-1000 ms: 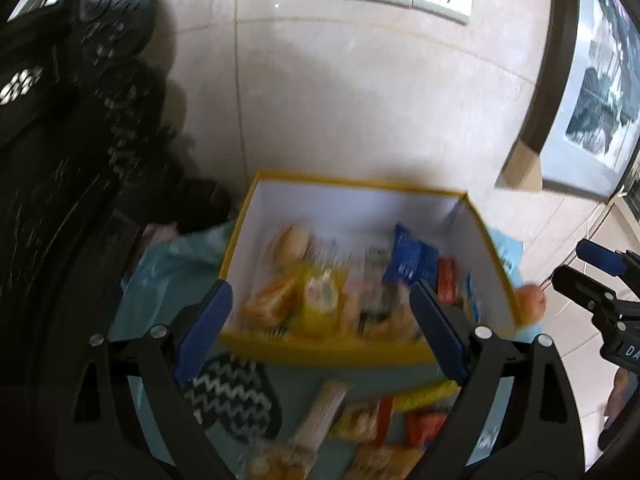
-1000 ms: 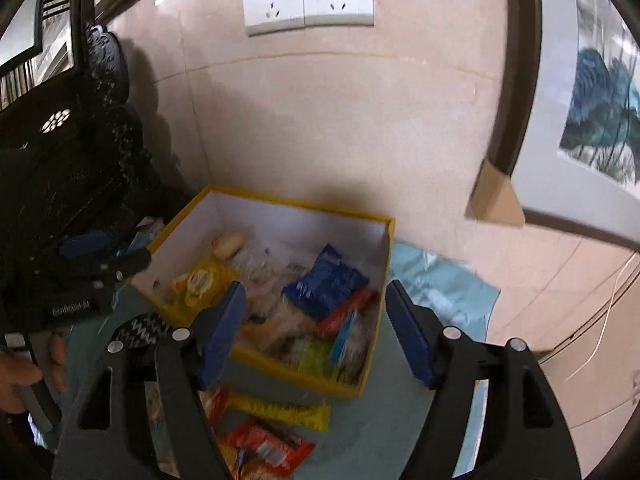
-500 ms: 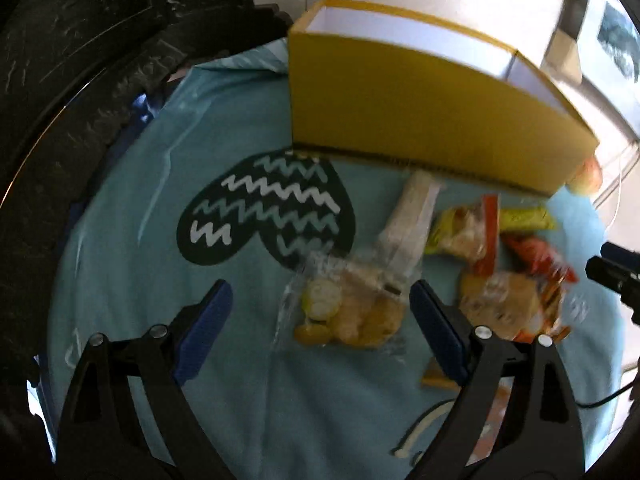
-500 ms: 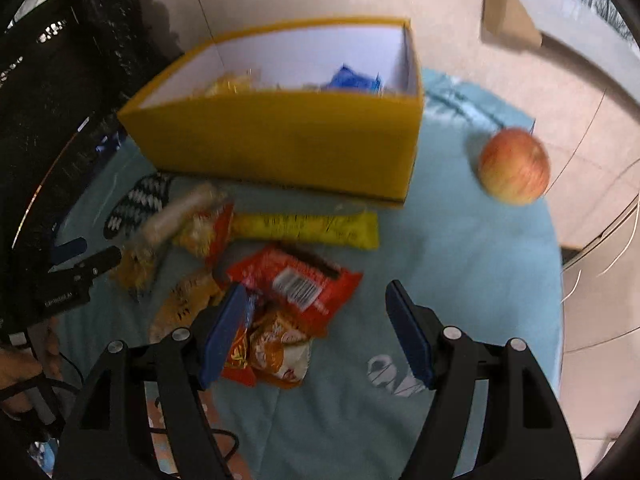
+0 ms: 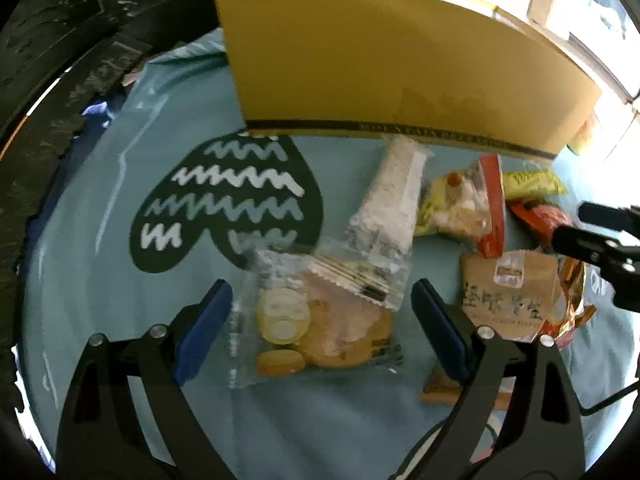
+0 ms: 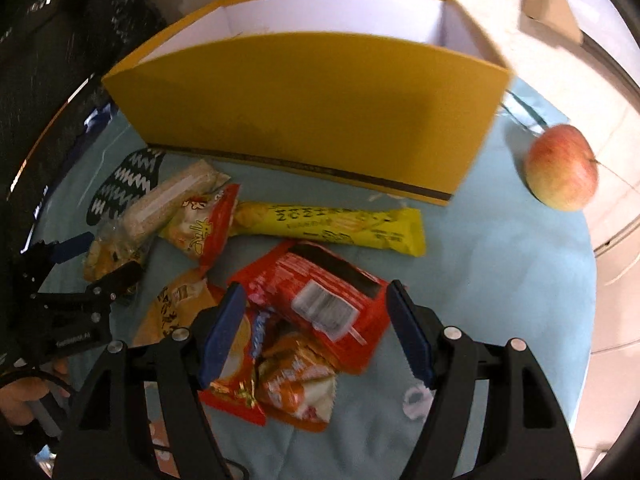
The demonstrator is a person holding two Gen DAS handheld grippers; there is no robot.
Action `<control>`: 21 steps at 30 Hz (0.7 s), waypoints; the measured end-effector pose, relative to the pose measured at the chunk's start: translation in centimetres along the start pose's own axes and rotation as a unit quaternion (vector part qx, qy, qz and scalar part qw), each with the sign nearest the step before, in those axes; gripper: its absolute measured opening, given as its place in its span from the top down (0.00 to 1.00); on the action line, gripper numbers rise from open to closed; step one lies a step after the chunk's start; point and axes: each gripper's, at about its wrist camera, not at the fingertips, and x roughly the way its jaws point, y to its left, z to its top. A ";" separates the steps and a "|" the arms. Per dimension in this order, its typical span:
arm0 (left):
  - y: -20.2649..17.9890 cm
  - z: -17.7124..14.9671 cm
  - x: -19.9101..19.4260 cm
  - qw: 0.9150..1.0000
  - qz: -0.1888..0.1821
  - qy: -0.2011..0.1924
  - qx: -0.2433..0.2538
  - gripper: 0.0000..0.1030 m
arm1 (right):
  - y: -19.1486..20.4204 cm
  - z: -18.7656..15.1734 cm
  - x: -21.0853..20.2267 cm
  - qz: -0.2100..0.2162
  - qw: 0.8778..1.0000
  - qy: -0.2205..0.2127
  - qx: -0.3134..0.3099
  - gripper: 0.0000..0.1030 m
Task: Organize snacks
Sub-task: 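Grasp the clear bread packet with yellow label using the left gripper while the right grasps the red biscuit packet, then lift both held packets and carry them over the yellow box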
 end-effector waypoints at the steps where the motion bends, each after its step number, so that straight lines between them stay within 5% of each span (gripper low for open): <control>1: -0.2 -0.2 0.3 1.000 -0.002 0.006 0.004 0.10 | 0.2 0.1 0.5 -0.007 1.000 0.005 -0.004 0.21; 4: -0.2 -1.2 0.5 1.000 -0.008 0.006 0.004 0.12 | 0.5 0.1 1.8 -0.010 1.000 0.024 -0.011 0.23; 7: 0.5 -1.4 0.0 1.000 -0.014 -0.007 0.003 0.30 | 0.4 -0.1 1.7 -0.005 0.999 0.031 -0.023 0.44; 10: 0.7 -1.4 -0.8 1.000 -0.025 -0.012 0.002 0.43 | -0.4 -0.5 0.8 0.018 0.999 0.027 -0.010 0.50; 21: -0.2 -3.2 -4.8 0.999 -0.032 -0.039 -0.020 0.43 | -2.1 -3.2 -5.4 0.054 0.997 -0.046 0.037 0.51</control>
